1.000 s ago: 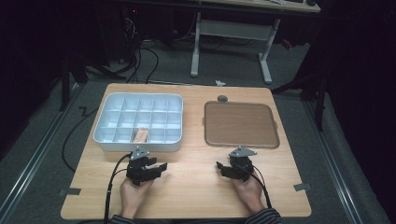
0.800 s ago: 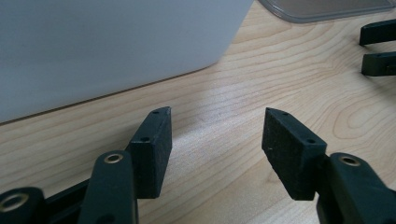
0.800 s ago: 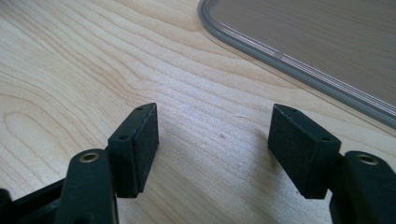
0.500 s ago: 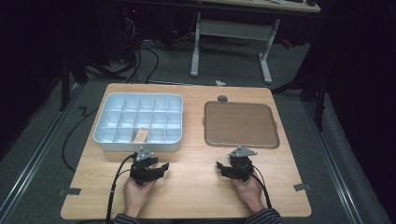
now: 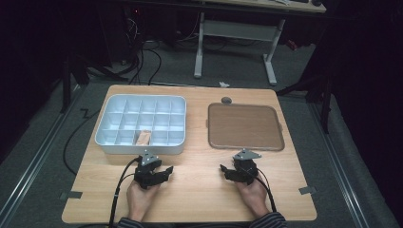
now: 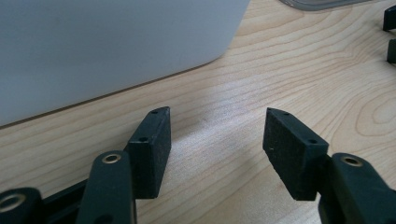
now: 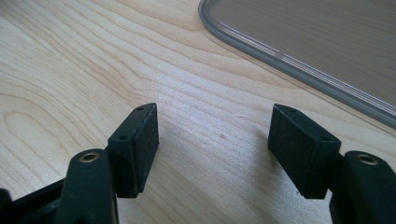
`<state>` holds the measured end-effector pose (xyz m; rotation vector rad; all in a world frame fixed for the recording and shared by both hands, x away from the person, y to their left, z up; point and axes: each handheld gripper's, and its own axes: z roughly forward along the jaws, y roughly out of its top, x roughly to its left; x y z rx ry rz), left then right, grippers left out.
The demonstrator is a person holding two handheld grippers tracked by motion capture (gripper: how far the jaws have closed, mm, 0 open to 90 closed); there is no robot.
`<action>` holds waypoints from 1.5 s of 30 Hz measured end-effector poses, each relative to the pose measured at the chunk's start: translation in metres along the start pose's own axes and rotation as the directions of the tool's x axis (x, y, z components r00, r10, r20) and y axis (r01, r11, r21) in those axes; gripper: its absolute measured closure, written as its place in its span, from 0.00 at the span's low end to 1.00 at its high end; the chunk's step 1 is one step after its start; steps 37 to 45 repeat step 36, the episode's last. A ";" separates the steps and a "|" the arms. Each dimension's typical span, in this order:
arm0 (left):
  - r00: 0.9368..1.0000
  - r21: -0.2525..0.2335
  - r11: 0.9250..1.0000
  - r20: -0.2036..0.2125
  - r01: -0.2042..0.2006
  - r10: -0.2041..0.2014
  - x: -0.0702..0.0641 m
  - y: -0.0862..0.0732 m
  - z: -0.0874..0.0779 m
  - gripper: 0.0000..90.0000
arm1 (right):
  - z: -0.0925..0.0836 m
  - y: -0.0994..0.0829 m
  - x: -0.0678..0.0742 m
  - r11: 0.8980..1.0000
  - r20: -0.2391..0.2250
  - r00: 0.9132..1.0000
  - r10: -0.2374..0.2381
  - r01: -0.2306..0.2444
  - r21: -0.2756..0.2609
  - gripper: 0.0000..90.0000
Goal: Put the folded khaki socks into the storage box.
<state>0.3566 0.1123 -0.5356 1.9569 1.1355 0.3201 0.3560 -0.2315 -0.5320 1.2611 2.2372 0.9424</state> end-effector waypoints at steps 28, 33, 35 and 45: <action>0.987 0.050 0.990 -0.085 -0.132 0.136 -0.018 0.001 0.006 0.36 | 0.000 0.000 0.000 1.000 -0.001 1.000 0.002 -0.002 0.001 0.37; 0.987 0.050 0.990 -0.085 -0.132 0.136 -0.018 0.001 0.006 0.35 | 0.000 0.000 0.000 1.000 -0.001 1.000 0.001 -0.001 0.000 0.37; 0.987 0.050 0.990 -0.085 -0.132 0.136 -0.018 0.001 0.006 0.35 | 0.000 0.000 0.000 1.000 -0.001 1.000 0.001 -0.001 0.000 0.37; 0.987 0.050 0.990 -0.085 -0.132 0.136 -0.018 0.001 0.006 0.35 | 0.000 0.000 0.000 1.000 -0.001 1.000 0.001 -0.001 0.001 0.37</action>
